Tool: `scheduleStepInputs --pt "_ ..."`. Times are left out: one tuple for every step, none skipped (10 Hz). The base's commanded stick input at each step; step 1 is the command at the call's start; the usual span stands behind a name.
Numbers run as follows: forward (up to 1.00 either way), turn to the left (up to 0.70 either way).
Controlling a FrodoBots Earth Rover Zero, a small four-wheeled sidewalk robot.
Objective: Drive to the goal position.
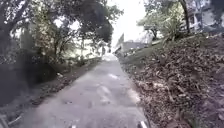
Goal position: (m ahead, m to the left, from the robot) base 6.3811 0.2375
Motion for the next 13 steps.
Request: scheduleStepInputs --pt "0.50 -0.23" --pt "0.50 -0.44" --pt "0.50 -0.50" --pt "0.50 -0.50" --pt "0.50 -0.38" --pt "0.50 -0.25" --pt "0.50 -0.12" --pt "0.50 0.00" --pt "0.50 0.00" --pt "0.50 0.00" --pt "0.50 0.00" --pt "0.50 0.00" --pt "0.50 0.00"
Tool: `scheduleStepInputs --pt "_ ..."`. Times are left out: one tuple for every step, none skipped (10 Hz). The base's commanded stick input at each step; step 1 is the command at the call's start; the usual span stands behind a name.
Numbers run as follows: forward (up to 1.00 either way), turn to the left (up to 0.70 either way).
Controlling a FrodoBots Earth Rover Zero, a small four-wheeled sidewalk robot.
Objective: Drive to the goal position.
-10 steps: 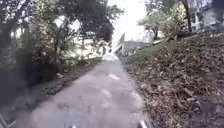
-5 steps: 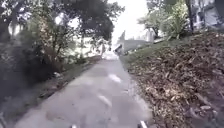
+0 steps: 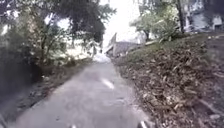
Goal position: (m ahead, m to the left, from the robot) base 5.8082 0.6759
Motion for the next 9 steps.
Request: scheduleStepInputs --pt "0.50 0.00" --pt "0.50 0.00" --pt "0.50 0.00" --pt "0.50 0.00" --pt "0.50 0.00" --pt "0.50 0.00" --pt "0.50 0.00" --pt "0.50 0.00" --pt "0.50 0.00"
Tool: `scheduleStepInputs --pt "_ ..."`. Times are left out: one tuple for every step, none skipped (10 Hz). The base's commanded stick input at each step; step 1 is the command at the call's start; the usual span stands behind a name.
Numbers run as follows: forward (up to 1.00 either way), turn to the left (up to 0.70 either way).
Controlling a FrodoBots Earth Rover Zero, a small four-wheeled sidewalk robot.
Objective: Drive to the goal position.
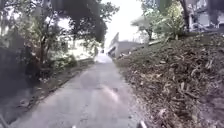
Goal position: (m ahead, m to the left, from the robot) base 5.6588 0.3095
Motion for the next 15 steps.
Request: scheduleStepInputs --pt "0.50 0.00" --pt "0.50 -0.06" --pt "0.50 -0.19" --pt "0.50 -0.32" --pt "0.50 -0.45" --pt "0.50 -0.32" --pt "0.50 -0.05" --pt "0.50 0.00" --pt "0.50 0.00" --pt "0.50 0.00" --pt "0.50 0.00" --pt "0.50 0.00" --pt "0.50 0.00" --pt "0.50 0.00" --pt "0.50 0.00"
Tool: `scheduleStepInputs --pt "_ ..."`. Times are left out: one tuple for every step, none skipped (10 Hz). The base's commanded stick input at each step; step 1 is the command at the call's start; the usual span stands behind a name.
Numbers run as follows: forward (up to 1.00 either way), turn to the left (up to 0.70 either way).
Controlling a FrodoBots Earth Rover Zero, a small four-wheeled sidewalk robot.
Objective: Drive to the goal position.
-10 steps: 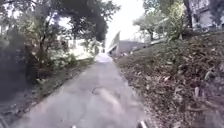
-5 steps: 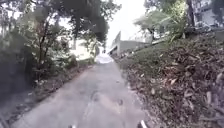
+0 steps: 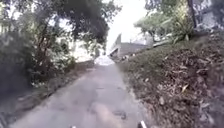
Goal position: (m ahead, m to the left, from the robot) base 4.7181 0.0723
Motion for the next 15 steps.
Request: scheduleStepInputs --pt "0.50 0.00" --pt "0.50 0.00" --pt "0.50 0.00" --pt "0.50 0.00" --pt "0.50 0.00" --pt "0.50 0.00" --pt "0.50 -0.08" --pt "0.50 -0.18" --pt "0.50 -0.29" --pt "0.50 -0.40" --pt "0.50 -0.50" --pt "0.50 -0.50" --pt "0.50 -0.41" --pt "0.50 -0.24" --pt "0.50 -0.08"
